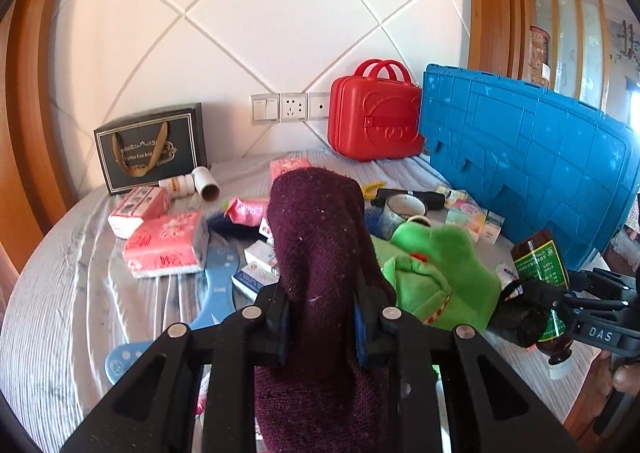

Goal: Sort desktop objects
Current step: 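Lift the hat and brown bottle and carry them over the blue crate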

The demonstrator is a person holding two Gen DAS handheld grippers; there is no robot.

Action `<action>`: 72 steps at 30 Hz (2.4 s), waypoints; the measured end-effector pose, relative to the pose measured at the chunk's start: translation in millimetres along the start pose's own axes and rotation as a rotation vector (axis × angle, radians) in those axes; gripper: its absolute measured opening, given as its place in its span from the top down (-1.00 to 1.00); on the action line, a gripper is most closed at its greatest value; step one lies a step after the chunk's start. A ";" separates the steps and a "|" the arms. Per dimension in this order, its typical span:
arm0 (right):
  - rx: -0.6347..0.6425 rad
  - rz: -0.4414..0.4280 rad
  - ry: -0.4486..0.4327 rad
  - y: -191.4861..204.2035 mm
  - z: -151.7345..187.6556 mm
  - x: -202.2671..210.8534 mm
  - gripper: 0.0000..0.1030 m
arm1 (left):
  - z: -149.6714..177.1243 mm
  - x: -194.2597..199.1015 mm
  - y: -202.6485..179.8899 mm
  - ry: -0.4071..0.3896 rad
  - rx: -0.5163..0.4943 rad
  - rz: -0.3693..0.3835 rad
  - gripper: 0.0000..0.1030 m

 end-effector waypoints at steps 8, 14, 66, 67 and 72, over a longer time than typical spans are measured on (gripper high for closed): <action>-0.004 -0.005 -0.091 0.1 -40.7 35.3 0.01 | -45.6 12.3 -25.0 -0.079 -0.021 0.032 0.55; 0.002 0.006 -0.169 -2.3 -74.6 63.8 0.01 | -84.1 19.9 -51.5 -0.146 -0.033 0.074 0.55; -0.023 0.115 -0.577 -114.9 -302.1 272.0 0.00 | -320.3 88.8 -251.5 -0.397 -0.110 0.302 0.55; -0.015 0.126 -0.586 -118.1 -311.2 279.5 0.00 | -331.2 90.7 -258.9 -0.402 -0.113 0.310 0.55; -0.006 0.187 -0.647 -147.2 -356.6 315.5 0.00 | -378.4 95.5 -300.8 -0.425 -0.143 0.340 0.55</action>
Point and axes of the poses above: each gripper's, at about its wrist camera, not at the fingertips, and x roughly against the way its jaws point, y to its left, z to its underside, the point moved 8 cm from there along -x, roughly the way its jaws point, and after that the axes turned 2 degrees about z, right-handed, at the moved point
